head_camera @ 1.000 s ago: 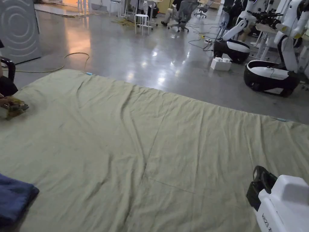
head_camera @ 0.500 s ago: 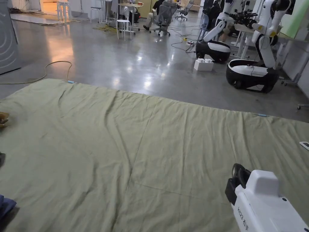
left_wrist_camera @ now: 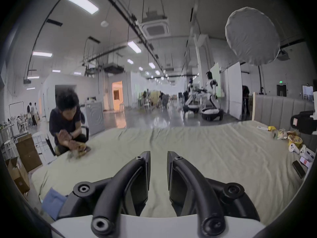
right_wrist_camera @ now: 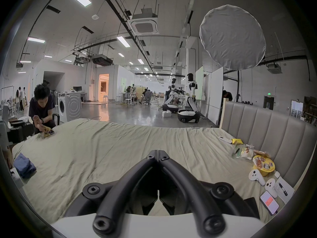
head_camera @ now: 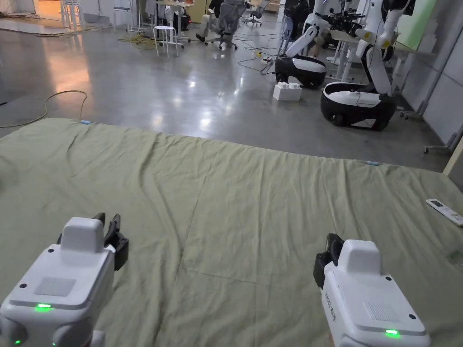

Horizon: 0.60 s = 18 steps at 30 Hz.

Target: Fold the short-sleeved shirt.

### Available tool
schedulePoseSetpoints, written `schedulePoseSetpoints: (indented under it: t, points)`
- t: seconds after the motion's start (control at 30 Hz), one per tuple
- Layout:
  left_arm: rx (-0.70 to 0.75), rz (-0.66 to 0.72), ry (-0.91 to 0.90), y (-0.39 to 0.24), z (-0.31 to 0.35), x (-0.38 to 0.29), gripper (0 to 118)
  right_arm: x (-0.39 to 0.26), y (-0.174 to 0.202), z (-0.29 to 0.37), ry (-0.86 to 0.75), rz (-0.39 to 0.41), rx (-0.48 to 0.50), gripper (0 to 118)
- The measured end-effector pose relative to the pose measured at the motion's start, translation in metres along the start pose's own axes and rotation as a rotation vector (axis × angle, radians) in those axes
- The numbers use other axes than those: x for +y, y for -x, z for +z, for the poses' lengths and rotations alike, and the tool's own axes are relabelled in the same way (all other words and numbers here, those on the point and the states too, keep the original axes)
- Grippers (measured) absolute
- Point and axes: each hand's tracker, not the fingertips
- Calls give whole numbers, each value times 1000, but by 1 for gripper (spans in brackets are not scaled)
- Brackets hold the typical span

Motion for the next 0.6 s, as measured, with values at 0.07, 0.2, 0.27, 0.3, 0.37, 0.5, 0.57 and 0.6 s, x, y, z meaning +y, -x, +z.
schedulePoseSetpoints:
  t: [0.07,0.2,0.27,0.3,0.37,0.5,0.57,0.6]
  points:
    - [-14,4,-24,-18,9,10,9,0,0,1,-10,-3,-5,1]
    - [-23,-24,-62,-41,14,17,5,-2,-2,3,-20,-24,-21,0]
    - [-41,-22,-68,-48,12,17,4,-4,-2,3,-20,-30,-24,0]
    - [-42,-30,-63,-56,15,16,2,-5,-3,3,-19,-30,-28,0]
    - [-55,-33,-49,-61,12,11,2,-8,-4,3,-16,-40,-32,0]
    - [-70,-5,-20,-69,13,1,2,-10,-6,5,-25,-58,-48,0]
    - [-72,-1,-11,-71,14,-1,2,-11,-7,5,-24,-53,-57,0]
    - [-74,-4,-8,-71,14,-1,2,-11,-7,5,-31,-46,-60,0]
